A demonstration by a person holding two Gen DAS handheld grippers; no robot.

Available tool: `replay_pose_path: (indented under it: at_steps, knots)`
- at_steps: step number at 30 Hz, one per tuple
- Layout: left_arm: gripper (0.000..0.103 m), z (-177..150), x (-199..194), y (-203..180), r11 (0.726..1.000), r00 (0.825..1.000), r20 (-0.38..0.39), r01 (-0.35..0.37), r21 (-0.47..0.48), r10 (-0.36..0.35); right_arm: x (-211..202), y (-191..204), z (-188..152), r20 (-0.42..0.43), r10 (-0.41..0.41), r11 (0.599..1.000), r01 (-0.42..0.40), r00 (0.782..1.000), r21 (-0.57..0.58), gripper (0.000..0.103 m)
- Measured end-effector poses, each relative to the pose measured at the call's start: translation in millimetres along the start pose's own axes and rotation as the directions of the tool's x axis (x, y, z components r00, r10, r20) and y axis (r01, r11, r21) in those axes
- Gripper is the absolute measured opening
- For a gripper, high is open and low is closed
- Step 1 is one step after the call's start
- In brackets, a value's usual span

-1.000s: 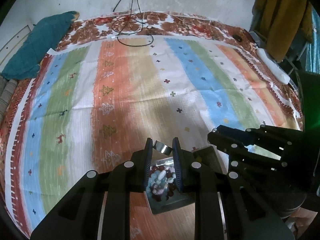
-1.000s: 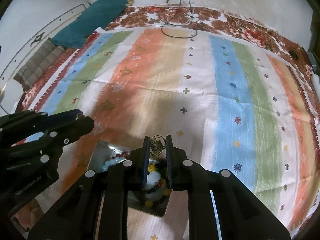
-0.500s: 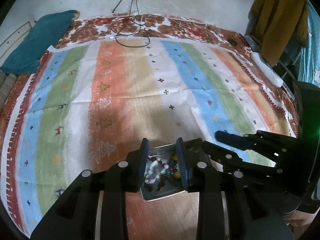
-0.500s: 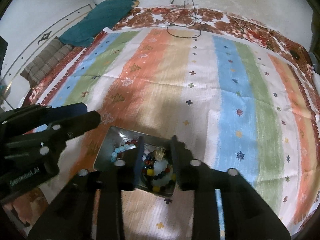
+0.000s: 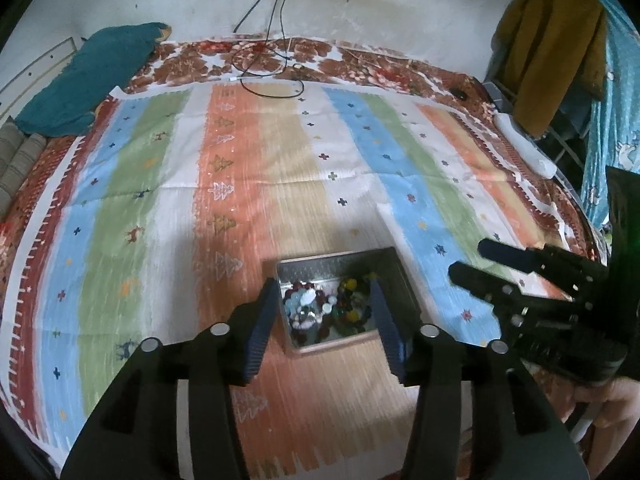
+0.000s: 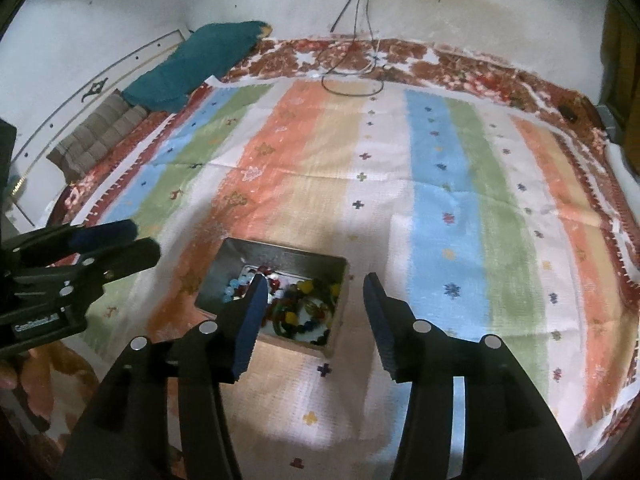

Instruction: Organize jewelry

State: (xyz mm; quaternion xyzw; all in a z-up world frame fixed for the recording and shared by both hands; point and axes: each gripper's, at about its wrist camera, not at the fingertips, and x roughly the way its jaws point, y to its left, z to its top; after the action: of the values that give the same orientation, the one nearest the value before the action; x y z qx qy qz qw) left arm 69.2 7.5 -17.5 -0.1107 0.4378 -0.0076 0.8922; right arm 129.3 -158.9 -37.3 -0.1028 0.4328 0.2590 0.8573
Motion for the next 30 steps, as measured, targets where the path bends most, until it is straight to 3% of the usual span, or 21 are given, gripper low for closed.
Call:
replay_pose_path:
  at_steps: [6,16,24,30]
  knots:
    - [0.055,-18,-11,1,0.999,0.999,-0.004,0.044,0.004,-0.044,-18,0,-13,0.04,0.018,1.0,-0.017,0.999,-0.009,0.06]
    - [0.071,-39,-34,-4,0.999,0.998,0.066,0.019,0.049,-0.022,-38,9,-28,0.098,0.035,0.999,-0.031,0.995,-0.039,0.071]
    - [0.095,-50,-46,-12,0.995,0.991,0.131,-0.02,0.101,0.007,-55,12,-38,0.158,0.063,0.998,-0.058,0.985,-0.038,0.087]
    - [0.097,-56,-55,-10,0.996,0.986,0.167,-0.018,0.083,0.004,-65,14,-43,0.194,0.053,0.998,-0.046,0.98,-0.044,0.095]
